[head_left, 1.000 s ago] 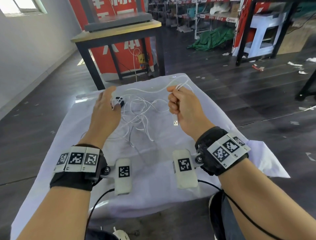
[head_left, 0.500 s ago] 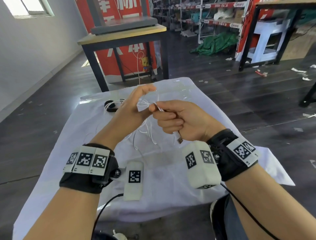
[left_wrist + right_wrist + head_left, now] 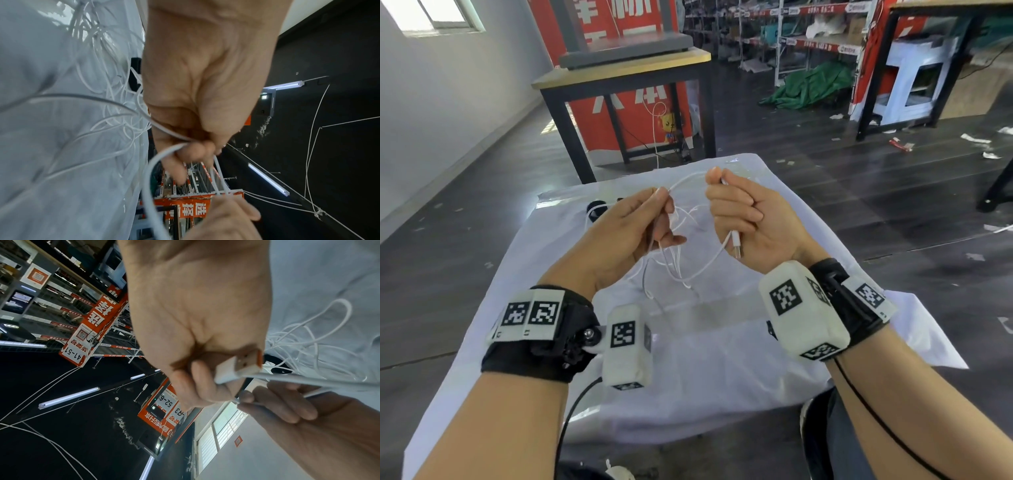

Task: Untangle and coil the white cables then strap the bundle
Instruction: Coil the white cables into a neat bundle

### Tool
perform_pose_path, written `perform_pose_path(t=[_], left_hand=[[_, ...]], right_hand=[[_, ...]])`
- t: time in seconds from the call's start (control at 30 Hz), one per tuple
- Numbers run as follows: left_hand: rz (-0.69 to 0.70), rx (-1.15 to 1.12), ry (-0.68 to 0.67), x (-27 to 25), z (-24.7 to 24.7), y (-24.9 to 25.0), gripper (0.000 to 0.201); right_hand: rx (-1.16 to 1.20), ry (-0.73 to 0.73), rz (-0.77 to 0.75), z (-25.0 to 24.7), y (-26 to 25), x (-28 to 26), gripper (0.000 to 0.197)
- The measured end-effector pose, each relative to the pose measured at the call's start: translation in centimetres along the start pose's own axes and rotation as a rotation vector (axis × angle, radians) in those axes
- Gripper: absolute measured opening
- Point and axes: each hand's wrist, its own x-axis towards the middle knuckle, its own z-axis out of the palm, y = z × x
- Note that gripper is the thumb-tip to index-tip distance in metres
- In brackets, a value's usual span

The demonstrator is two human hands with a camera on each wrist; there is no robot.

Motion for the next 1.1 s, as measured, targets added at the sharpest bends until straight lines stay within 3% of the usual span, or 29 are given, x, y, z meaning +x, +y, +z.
perform_pose_path(t=[0.1,0.2,0.4,0.5,0.67,0.8,0.97,1.1], left_hand=[[-0.041,-0.021,0.075,0.3,0.8,-0.1,0.031],[-0.039,-0.077,0.168,0.6,1.3,-0.1,0.031],[-0.068,-0.310,0.295,0.9,0.7,-0.4,0.031],[-0.095,-0.224,0.275,0.9,0.9,-0.4,0.030],[-0.150,0.031,0.122,0.8,2.2,-0.4,0.028],[-0.126,0.105,0.090,0.6,2.8,-0.3,0.029],[-0.098,0.167,0.090,0.5,3.1,-0.3,0.031],[-0.095,0.232,0.076,0.5,3.4,-0.5,0.030]], right_hand=[[0.047,0.126,-0.088,0.0,0.3,0.3,0.029],[-0.094,0.214,-0.139,0.3,0.8,0.3,0.038],[-0.202,0.156,-0.030,0.7,1.3,0.3,0.033],[-0.187,0.144,-0.107,0.5,1.1,0.6,0.028],[-0.253,0.442,-0.285,-0.8,1.3,1.0,0.034],[-0.357,0.607,-0.326,-1.0,1.9,1.2,0.030],[-0.480,0.560,-0.275,-1.0,2.7,1.6,0.050],[-0.611,0.507,-0.219,-0.8,3.5,1.9,0.044]])
